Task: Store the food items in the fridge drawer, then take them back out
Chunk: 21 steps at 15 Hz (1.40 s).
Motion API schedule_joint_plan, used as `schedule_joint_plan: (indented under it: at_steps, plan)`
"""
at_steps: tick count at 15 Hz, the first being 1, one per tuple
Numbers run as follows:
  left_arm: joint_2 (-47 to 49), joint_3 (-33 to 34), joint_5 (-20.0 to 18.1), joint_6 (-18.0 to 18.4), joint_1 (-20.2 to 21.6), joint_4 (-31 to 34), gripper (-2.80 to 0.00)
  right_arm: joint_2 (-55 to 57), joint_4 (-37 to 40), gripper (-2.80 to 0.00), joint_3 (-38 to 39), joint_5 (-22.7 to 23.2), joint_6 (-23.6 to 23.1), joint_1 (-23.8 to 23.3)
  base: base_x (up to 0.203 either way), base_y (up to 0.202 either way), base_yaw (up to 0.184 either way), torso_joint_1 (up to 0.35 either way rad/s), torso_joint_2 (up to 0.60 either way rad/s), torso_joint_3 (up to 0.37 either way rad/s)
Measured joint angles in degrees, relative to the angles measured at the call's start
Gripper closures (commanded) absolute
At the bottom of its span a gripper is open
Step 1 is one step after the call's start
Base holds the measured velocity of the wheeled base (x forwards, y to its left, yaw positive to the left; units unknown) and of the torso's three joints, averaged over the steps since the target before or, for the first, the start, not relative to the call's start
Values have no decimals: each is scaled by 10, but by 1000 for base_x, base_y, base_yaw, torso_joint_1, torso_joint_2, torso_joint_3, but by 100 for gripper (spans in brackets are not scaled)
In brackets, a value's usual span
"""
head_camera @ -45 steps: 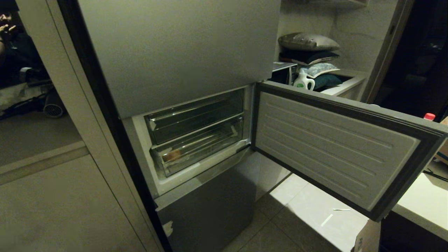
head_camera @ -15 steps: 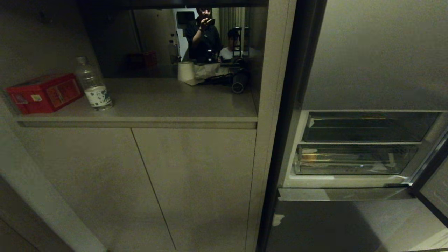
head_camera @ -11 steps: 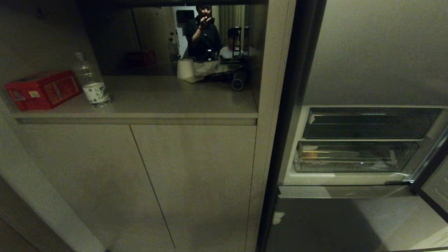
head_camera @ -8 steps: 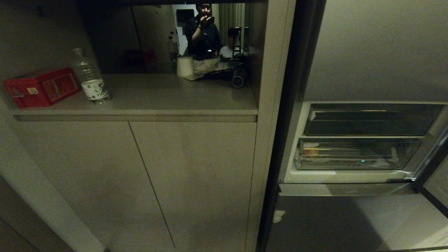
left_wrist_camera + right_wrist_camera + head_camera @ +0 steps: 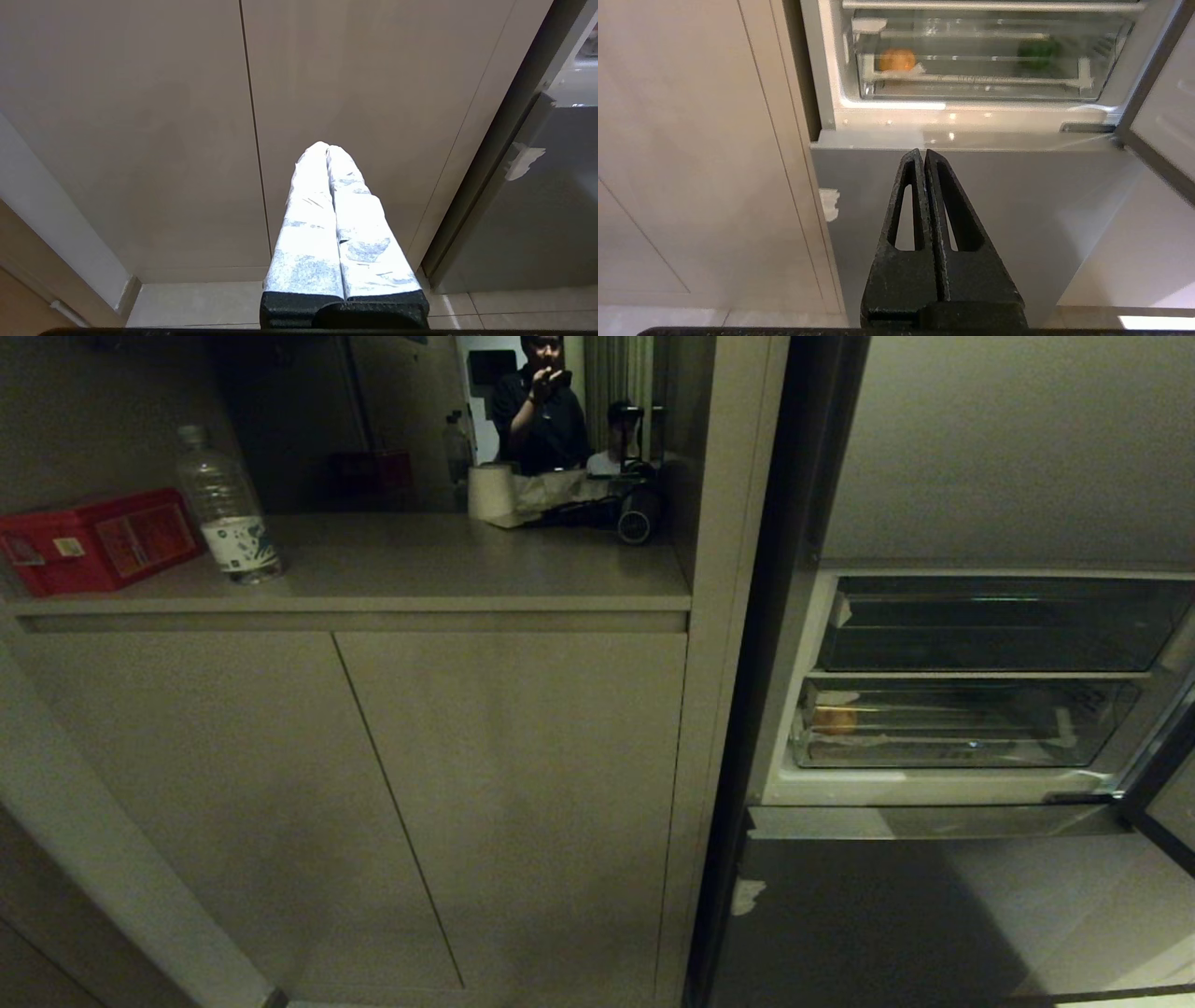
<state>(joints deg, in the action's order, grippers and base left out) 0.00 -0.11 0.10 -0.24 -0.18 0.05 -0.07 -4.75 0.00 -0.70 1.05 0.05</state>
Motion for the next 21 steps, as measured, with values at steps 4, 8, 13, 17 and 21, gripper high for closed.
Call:
schedule_joint_plan:
  at_steps: [4, 8, 13, 17, 21]
  plan:
    - [0, 0, 0, 0, 0, 0, 0, 0, -1, 0, 0, 0, 0, 0, 0, 0, 0, -192, 457, 264]
    - [0, 0, 0, 0, 0, 0, 0, 0, 1, 0, 0, 0, 0, 0, 0, 0, 0, -197, 491, 286]
    - [0, 0, 0, 0, 0, 0, 0, 0, 0, 0, 0, 3, -18, 0, 0, 0, 0, -26, 80, 46]
    - [0, 0, 0, 0, 0, 0, 0, 31, 18, 0, -57, 29, -14, 0, 0, 0, 0, 0, 0, 0]
    - [0, 0, 0, 0, 0, 0, 0, 226, 11, 0, -161, 93, 5, 2, 0, 0, 0, 0, 0, 0]
